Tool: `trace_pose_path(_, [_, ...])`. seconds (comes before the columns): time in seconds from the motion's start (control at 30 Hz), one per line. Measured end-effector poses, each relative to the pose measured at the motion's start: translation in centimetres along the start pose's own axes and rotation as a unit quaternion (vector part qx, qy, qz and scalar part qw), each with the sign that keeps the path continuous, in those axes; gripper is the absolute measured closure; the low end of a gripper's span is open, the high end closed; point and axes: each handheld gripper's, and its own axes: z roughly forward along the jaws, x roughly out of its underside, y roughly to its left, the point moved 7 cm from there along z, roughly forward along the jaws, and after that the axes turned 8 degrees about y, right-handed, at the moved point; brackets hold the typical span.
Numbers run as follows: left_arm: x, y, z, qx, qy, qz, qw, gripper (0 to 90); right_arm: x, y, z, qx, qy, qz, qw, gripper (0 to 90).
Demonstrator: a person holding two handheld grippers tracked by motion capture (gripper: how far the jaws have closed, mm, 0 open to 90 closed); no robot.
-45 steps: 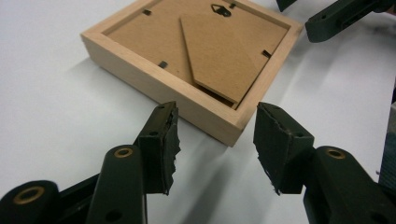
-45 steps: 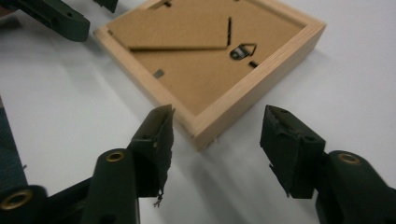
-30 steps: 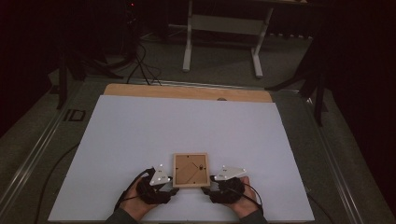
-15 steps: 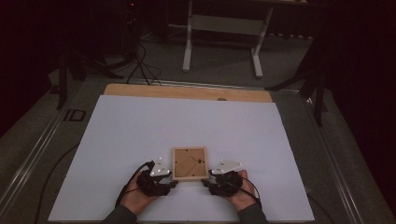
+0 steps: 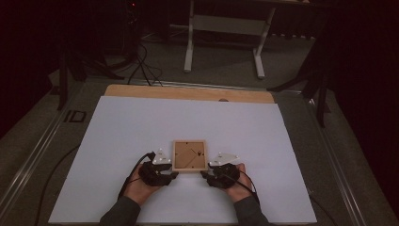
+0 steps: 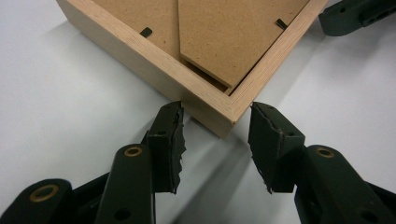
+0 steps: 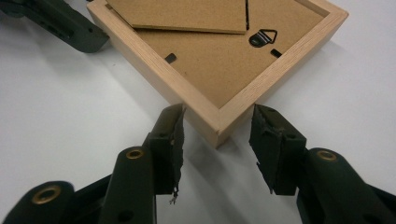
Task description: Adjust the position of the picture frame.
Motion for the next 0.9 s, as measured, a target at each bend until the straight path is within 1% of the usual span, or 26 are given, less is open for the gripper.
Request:
trace_pose_path(0.17, [-0.6,0.5,0.4,-0.004,-0.003,-0.001,1.0,54.6,-0.3,-0.5,0.2,0.005,-0.003,0.011,0.9999,55.4])
trace_pose_path(0.43, [-0.8,0.7,0.6,-0.005,-0.009,-0.002,0.9999,54.7,-0.3,-1.0,0.2,0.003,-0.009,0.021,0.9997,55.9])
trace_pose_path(0.57, [-1.0,0.8,0.8,-0.006,-0.016,-0.007,0.9998,54.7,-0.4,-1.2,0.3,0.004,-0.013,0.023,0.9996,56.0])
trace_pose_path(0.77, [-1.0,0.7,0.8,-0.003,-0.017,-0.016,0.9997,53.6,-0.4,-1.3,0.4,0.005,-0.015,0.019,0.9997,56.0])
trace_pose_path(0.9, [-0.9,0.6,0.7,0.001,-0.017,-0.014,0.9998,53.4,-0.4,-1.4,0.3,0.01,-0.015,0.016,0.9997,56.7])
